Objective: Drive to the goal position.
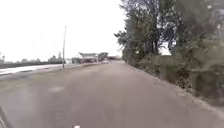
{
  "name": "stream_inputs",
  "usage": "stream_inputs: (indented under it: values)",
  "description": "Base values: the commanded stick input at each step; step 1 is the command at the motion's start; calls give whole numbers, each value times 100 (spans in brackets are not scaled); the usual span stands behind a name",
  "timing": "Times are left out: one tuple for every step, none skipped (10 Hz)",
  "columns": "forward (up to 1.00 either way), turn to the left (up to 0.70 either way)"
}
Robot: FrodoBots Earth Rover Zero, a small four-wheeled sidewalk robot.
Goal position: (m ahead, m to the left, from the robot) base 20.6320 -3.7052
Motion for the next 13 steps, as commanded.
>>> stream_inputs:
  values:
    - [100,-10]
    - [100,-10]
    - [100,-10]
    - [100,-10]
    - [100,-10]
    - [100,-10]
    - [100,-10]
    - [100,-10]
    - [100,-10]
    - [100,-10]
    - [100,-10]
    - [100,-10]
    - [100,-10]
